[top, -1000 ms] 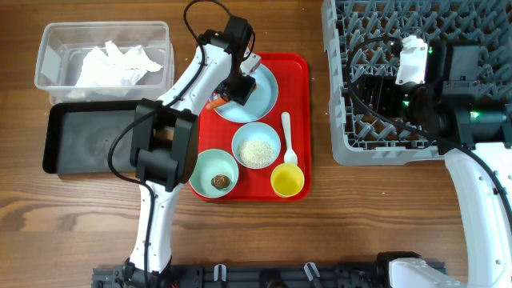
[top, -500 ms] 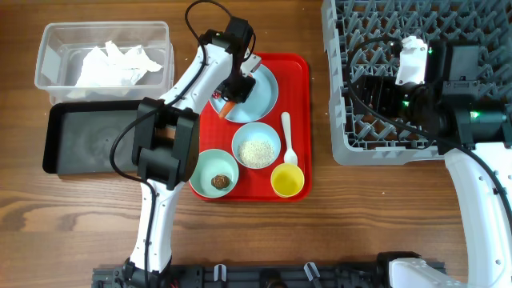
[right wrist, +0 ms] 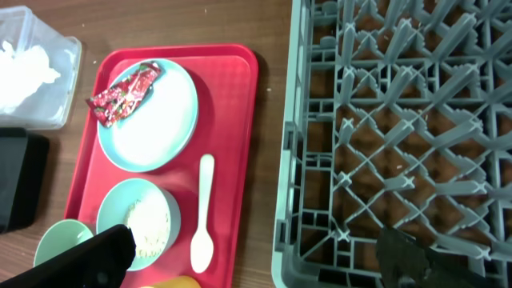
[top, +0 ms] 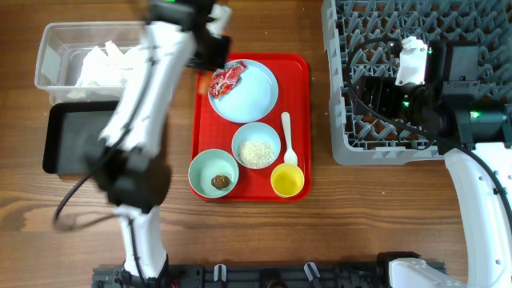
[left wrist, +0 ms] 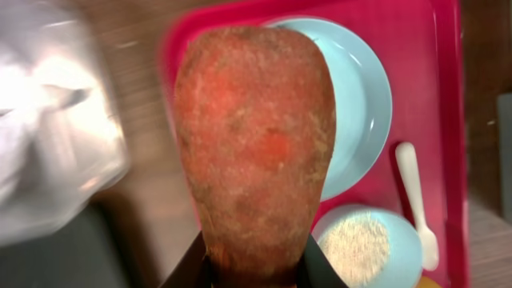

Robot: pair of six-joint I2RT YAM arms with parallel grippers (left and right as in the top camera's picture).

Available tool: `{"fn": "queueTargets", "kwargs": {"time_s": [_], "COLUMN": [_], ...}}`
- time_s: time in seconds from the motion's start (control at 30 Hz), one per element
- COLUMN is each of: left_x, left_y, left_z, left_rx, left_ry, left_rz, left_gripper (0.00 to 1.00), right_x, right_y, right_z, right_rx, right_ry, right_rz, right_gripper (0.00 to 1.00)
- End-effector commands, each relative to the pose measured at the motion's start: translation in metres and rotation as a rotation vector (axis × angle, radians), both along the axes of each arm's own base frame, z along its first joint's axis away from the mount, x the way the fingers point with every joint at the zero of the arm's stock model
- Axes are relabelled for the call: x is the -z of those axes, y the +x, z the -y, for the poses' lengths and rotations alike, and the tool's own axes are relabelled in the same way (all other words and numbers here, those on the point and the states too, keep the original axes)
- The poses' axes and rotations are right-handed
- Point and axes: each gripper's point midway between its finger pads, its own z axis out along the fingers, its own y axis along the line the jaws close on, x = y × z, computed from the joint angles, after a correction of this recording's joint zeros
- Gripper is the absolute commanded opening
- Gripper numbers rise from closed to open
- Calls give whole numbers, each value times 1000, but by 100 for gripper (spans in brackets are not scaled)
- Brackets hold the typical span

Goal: Sort waste into correct bins and load items into the dishwasher rack
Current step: 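Carry the carrot left and release it onto the black tray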

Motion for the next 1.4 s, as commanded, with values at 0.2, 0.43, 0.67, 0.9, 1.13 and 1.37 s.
{"fn": "queueTargets", "kwargs": {"time_s": [0.2, 0.43, 0.67, 0.9, 1.13, 1.37], "left_x": [-79, -44, 32, 97, 114, 154], "left_y": [-59, -90, -111, -125, -121, -119], "left_z": [-171, -225, -248, -262, -291, -309], "left_rx": [-583, -830, -945, -1052, -1197, -1482], "left_ry": [-4, -12, -2, -10, 16, -23], "left_rz": [46, -115, -286, -346, -260, -154], "left_gripper": [4, 4, 4, 4, 4, 4], "right_x": [-7, -7, -7, -7, -7, -7], "right_y": [6, 6, 6, 6, 6, 6], "right_z": [0, 0, 0, 0, 0, 0], "right_rx": [12, 12, 10, 10, 12, 12], "right_ry": [18, 17, 15, 15, 17, 17], "right_rz": [17, 17, 20, 20, 19, 19], "right_gripper": [100, 100, 100, 100, 100, 100]}}
